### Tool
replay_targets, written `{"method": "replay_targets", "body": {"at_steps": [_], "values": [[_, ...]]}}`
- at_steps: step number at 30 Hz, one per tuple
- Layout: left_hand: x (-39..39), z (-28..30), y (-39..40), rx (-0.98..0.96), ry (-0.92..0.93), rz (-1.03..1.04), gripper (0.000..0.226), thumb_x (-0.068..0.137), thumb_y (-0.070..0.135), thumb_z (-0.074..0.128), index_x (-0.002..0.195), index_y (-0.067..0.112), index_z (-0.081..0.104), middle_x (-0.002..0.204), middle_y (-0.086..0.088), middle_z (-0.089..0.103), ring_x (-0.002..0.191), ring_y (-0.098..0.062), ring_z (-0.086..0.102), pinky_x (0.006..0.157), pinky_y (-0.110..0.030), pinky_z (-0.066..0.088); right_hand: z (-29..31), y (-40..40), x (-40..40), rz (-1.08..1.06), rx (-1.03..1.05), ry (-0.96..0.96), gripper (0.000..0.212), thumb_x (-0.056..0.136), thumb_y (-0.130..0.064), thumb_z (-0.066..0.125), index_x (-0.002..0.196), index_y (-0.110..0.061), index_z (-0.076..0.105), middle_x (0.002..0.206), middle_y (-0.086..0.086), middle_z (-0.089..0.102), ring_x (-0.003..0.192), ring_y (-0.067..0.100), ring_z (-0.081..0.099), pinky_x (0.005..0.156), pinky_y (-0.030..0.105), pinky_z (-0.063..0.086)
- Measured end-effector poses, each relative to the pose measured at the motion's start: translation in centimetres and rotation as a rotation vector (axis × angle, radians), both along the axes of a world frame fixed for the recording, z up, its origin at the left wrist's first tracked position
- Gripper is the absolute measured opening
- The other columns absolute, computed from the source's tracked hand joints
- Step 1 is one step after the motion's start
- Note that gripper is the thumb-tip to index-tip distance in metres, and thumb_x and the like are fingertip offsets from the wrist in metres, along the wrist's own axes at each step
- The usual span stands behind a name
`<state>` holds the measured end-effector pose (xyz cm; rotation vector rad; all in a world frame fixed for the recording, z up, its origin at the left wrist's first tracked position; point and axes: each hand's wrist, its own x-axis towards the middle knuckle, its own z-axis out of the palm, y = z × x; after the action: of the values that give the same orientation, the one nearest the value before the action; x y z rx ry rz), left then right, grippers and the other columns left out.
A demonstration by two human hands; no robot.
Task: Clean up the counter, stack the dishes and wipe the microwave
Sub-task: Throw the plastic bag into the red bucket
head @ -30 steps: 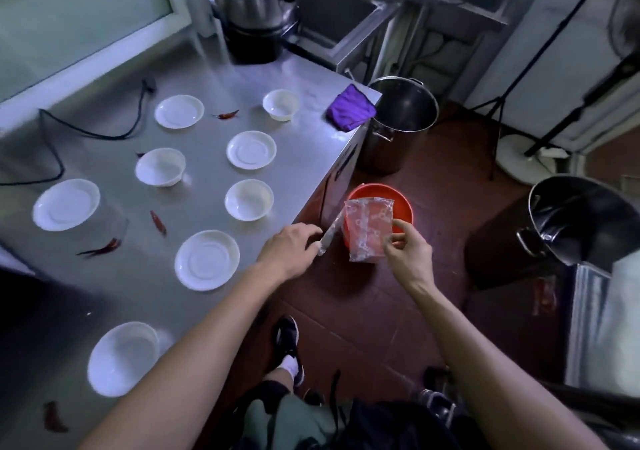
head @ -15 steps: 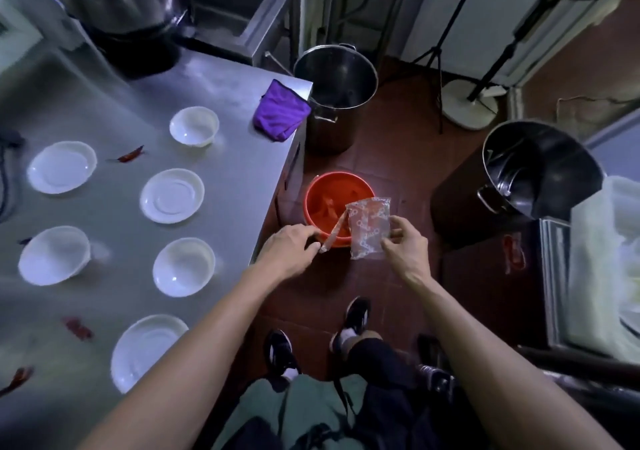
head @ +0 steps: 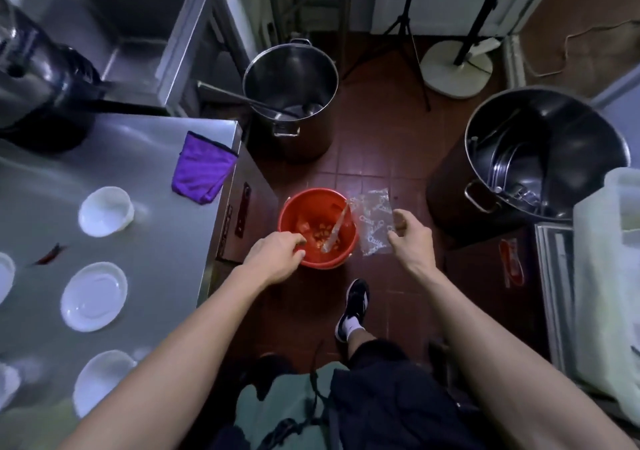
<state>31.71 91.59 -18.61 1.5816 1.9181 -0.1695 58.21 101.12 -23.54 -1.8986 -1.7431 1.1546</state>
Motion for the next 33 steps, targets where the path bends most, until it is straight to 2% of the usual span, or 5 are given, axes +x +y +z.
{"method": "replay_targets", "body": {"at_steps": [5,10,18,26,33], "values": [[0.7,-1.3,2.7,-0.047,-0.024,0.046,0.040,0.097,0.043,0.052,0.136,0.030,0.055,0.137,0.004,0.059,0.126,-0.020,0.055,0.102,-0.044,0.048,-1.5,3.2,-0.3,0.020,-0.051,0.008,0.045,0.087,-0.010,0.065,0.130,-0.022,0.061,0.090,-0.006,0.066,0.082,0.014,0.066,0.086,0.034,0.056],[0.3,-3.8,4.1,-0.106,-0.071,0.063,0.038,0.097,0.040,0.053,0.134,0.029,0.058,0.134,0.005,0.061,0.124,-0.019,0.055,0.101,-0.042,0.048,-4.1,4.4,-1.1,0.049,-0.119,-0.040,0.045,0.087,-0.011,0.065,0.131,-0.022,0.060,0.099,-0.002,0.071,0.081,0.011,0.066,0.087,0.034,0.056],[-1.7,-12.5,5.8,-0.229,-0.246,0.207,0.033,0.095,0.039,0.055,0.127,0.036,0.062,0.125,0.010,0.066,0.116,-0.016,0.061,0.095,-0.037,0.051,-10.0,4.7,-3.3,0.006,-0.185,-0.074,0.040,0.089,-0.019,0.064,0.128,-0.027,0.061,0.089,-0.015,0.067,0.075,-0.004,0.064,0.080,0.032,0.058],[-4.7,-22.5,7.5,-0.301,-0.329,0.355,0.030,0.095,0.036,0.058,0.125,0.035,0.063,0.120,0.010,0.068,0.112,-0.015,0.062,0.098,-0.042,0.051,-20.0,5.0,-7.6,0.015,-0.245,-0.108,0.041,0.092,-0.013,0.064,0.131,-0.024,0.060,0.102,-0.008,0.071,0.086,0.005,0.066,0.089,0.031,0.056],[-6.5,-29.6,9.1,-0.273,-0.363,0.428,0.029,0.096,0.034,0.060,0.124,0.032,0.065,0.120,0.012,0.067,0.113,-0.011,0.060,0.102,-0.036,0.048,-28.5,6.5,-10.8,0.049,-0.259,-0.133,0.044,0.093,-0.017,0.061,0.136,-0.023,0.057,0.112,-0.004,0.069,0.099,0.015,0.066,0.094,0.041,0.054]]}}
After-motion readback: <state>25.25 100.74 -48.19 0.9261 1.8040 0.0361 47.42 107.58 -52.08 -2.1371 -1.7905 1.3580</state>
